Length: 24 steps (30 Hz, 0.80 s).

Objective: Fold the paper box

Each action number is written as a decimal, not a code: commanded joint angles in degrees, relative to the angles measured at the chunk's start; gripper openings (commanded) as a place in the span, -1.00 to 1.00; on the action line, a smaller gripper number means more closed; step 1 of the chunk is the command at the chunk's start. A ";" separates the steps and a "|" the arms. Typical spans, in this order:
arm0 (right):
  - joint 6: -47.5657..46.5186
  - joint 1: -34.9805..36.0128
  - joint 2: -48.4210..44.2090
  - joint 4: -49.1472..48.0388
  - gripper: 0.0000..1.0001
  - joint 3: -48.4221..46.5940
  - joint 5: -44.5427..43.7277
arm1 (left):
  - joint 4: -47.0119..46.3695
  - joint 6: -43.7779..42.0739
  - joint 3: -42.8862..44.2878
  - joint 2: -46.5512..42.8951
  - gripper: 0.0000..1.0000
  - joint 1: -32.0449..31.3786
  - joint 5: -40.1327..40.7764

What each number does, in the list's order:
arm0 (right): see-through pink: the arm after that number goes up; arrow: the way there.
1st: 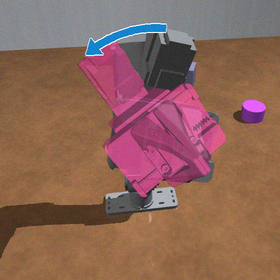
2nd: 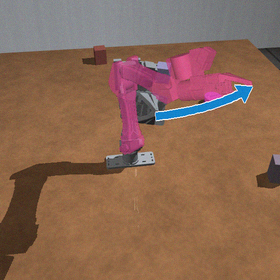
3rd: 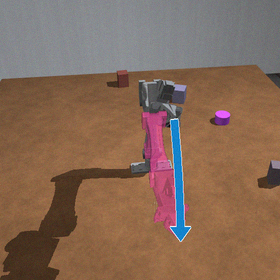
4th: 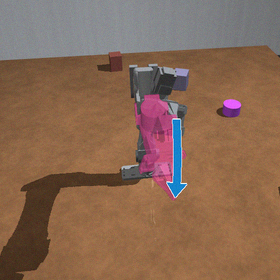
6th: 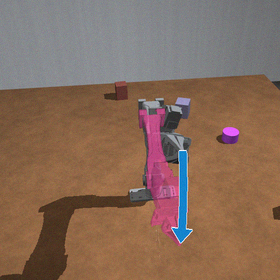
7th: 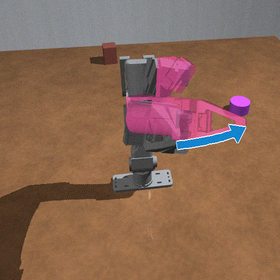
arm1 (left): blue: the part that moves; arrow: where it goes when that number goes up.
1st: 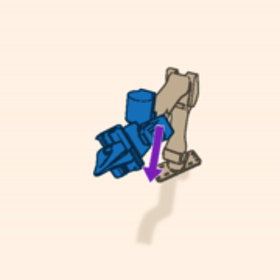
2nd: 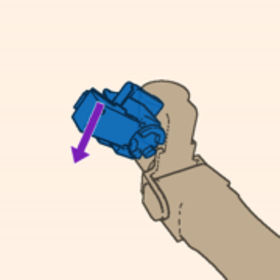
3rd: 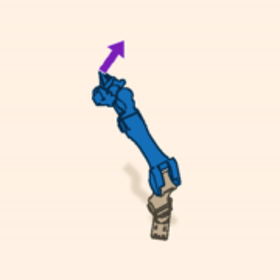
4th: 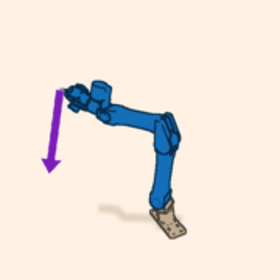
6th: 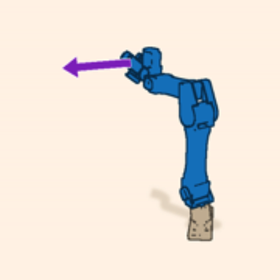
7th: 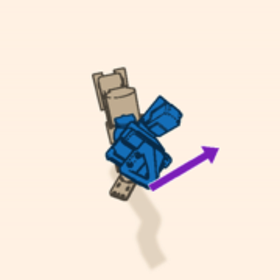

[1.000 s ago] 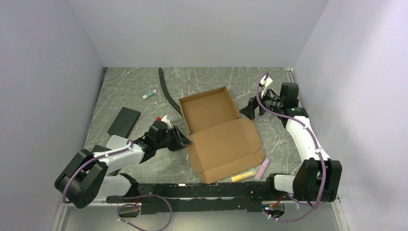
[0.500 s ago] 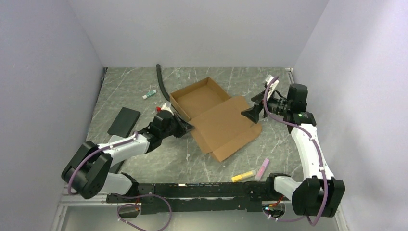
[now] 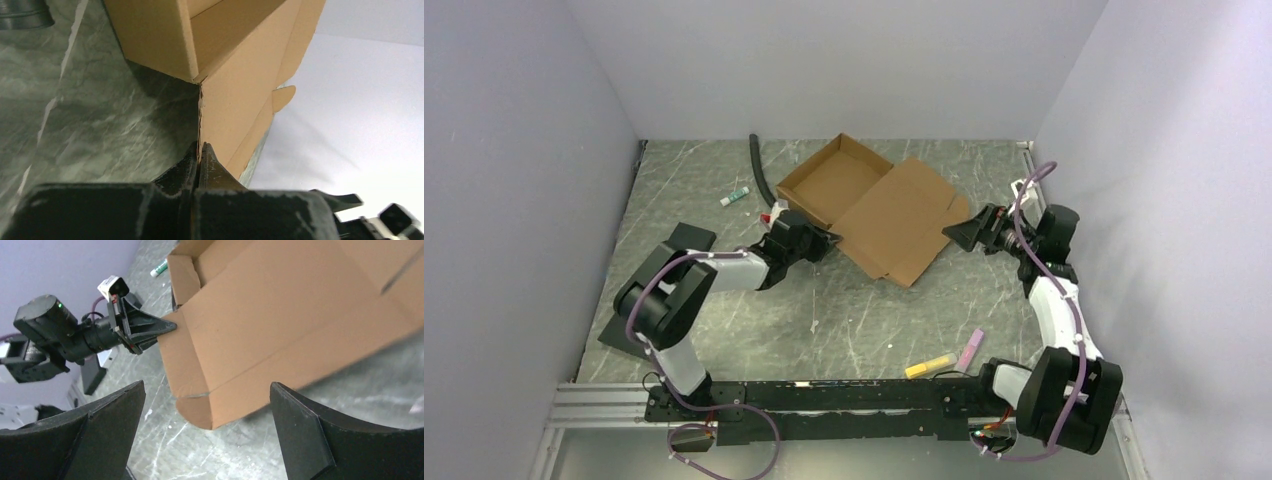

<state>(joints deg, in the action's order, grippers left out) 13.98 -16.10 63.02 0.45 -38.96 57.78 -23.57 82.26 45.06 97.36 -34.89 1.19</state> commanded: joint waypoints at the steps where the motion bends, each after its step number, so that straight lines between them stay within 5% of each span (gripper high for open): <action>1: 23.53 -0.54 0.80 -19.78 0.98 7.75 -5.94 | -10.03 5.39 3.36 3.37 -1.00 0.10 -0.66; 4: 28.87 -0.50 3.47 -27.69 0.96 12.06 -7.85 | -13.34 6.64 3.25 5.28 -1.00 -0.11 -2.83; 17: 32.02 0.15 18.86 -31.62 0.80 12.05 -10.23 | -22.44 9.42 1.82 10.24 -1.00 -2.49 -5.95; 20: 33.95 0.17 20.44 -34.27 0.63 11.86 -9.97 | -23.38 9.63 2.09 11.44 -1.00 -3.25 -6.42; 24: 34.29 0.04 21.59 -33.65 0.11 10.62 -11.29 | -25.42 10.39 1.77 12.96 -1.00 -4.10 -7.02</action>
<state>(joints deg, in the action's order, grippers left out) 46.48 -16.08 84.03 -28.99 -26.35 47.86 -43.27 91.31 46.30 109.25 -37.98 -3.68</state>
